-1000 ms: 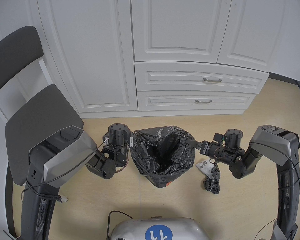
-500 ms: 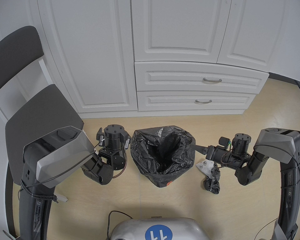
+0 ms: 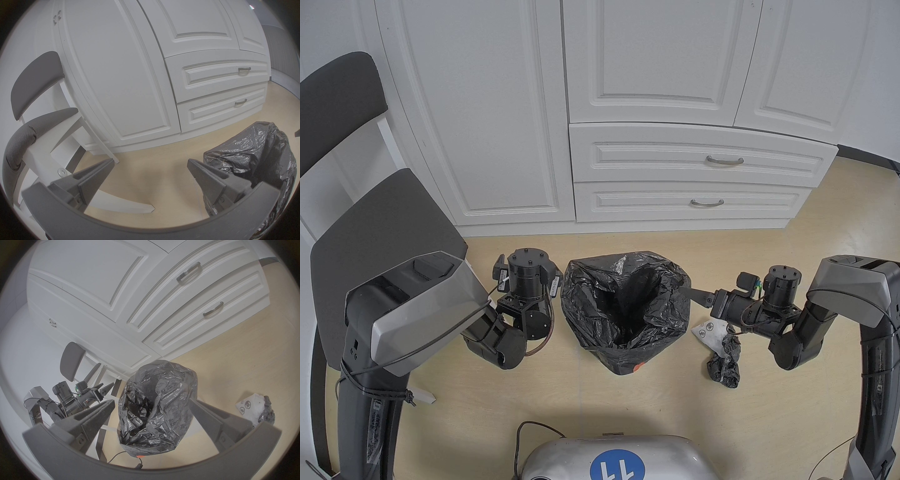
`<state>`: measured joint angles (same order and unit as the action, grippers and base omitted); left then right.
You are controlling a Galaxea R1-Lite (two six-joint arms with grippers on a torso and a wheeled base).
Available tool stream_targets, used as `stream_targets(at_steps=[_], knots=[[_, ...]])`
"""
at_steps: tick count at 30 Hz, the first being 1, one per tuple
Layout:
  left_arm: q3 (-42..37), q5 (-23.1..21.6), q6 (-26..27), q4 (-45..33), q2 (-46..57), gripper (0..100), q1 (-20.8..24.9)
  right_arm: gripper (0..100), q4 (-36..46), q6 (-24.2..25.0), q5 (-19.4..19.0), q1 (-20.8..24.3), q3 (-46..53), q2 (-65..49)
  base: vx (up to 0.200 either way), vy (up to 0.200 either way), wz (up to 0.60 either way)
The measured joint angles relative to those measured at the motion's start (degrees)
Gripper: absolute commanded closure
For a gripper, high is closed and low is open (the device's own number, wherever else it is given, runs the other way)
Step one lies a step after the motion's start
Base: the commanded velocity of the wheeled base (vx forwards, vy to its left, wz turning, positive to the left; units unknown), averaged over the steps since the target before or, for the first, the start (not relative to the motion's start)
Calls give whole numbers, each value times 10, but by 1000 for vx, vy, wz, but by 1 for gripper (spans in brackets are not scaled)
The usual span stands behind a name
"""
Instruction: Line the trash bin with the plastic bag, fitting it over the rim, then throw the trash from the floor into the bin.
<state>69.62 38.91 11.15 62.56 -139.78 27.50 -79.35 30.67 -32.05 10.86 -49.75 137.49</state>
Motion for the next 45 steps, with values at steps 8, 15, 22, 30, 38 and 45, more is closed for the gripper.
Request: stream_targets(at_steps=[8, 15, 22, 30, 38, 45], knots=[[5, -2, -3, 1, 0, 0, 1, 0, 1, -7, 9, 1, -9, 0, 0, 0, 0], [16, -11, -15, 2, -3, 0, 2, 0, 3, -31, 63, 2, -31, 0, 0, 0, 0], [29, -82, -75, 3, -7, 0, 1, 0, 14, -94, 149, 5, -64, 1, 0, 0, 0], [26, -145, -125, 1, -8, 0, 1, 0, 121, -179, 323, 30, -113, 9, 0, 0, 0], [18, -231, -200, -28, -8, 0, -12, 0, 242, -207, 373, 63, -135, 6, 0, 0, 0], [28, -262, -230, -40, -20, 0, -27, 0, 266, -209, 376, 68, -146, 7, 0, 0, 0]])
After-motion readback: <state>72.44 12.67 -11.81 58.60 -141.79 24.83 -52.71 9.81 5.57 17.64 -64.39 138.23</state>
